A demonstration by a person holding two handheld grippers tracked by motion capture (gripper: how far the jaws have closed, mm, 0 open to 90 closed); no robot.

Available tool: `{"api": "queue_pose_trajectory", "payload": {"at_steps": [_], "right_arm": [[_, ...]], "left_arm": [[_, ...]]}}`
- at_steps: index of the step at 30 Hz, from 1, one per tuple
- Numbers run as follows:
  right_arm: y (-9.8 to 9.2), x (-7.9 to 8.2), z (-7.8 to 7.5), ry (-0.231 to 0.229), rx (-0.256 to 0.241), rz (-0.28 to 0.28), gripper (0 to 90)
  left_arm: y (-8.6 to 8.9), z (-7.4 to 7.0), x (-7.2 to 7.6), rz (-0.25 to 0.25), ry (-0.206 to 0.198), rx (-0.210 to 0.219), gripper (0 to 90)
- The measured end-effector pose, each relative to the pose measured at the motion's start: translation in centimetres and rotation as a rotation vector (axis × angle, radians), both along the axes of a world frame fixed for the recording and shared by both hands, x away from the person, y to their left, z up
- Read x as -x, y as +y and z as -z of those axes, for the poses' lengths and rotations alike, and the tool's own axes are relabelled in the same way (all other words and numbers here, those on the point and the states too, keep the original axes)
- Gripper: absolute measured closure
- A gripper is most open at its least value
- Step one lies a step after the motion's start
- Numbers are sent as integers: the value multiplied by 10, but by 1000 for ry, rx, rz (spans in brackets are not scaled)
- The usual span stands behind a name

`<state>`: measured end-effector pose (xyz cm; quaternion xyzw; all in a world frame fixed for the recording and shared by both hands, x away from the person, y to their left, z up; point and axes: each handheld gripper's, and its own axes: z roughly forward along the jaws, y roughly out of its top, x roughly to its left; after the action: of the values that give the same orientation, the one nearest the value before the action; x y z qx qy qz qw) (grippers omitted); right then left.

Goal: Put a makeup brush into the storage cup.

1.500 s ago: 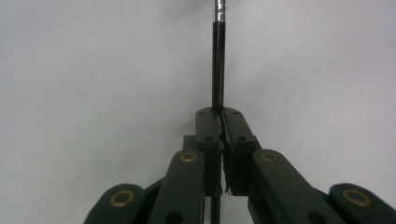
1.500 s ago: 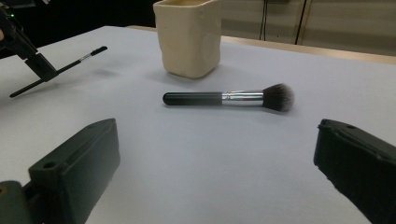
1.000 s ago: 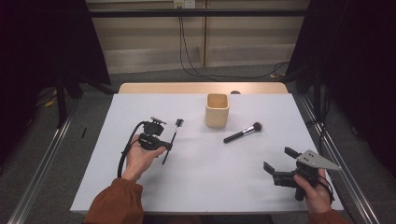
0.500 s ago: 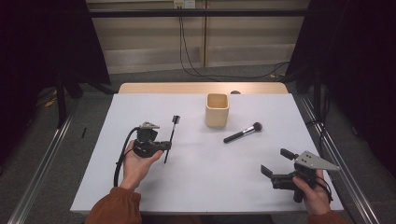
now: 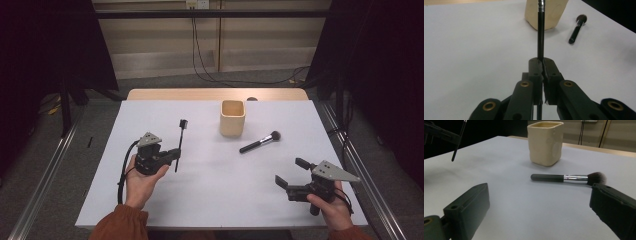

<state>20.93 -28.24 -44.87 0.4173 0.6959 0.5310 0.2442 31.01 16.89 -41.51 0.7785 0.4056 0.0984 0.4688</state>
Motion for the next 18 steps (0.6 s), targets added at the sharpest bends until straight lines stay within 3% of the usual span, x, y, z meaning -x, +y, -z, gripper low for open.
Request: {"api": "queue_pose_trajectory", "payload": {"at_steps": [3,8,12,14,18], "right_arm": [[2,-1,-3,-20,1,-25,0],[6,-1,-10,-43,-1,-18,2],[8,-2,-14,-36,1,-28,6],[10,-4,-17,-31,16,-38,31],[17,-6,-21,-22,18,-79,28]], "left_arm": [[3,-2,6,4,-24,35,862],[2,-1,15,15,-69,38,862],[0,2,20,2,-112,32,861],[-1,3,22,-3,-121,48,861],[-5,3,25,20,-140,66,861]]}}
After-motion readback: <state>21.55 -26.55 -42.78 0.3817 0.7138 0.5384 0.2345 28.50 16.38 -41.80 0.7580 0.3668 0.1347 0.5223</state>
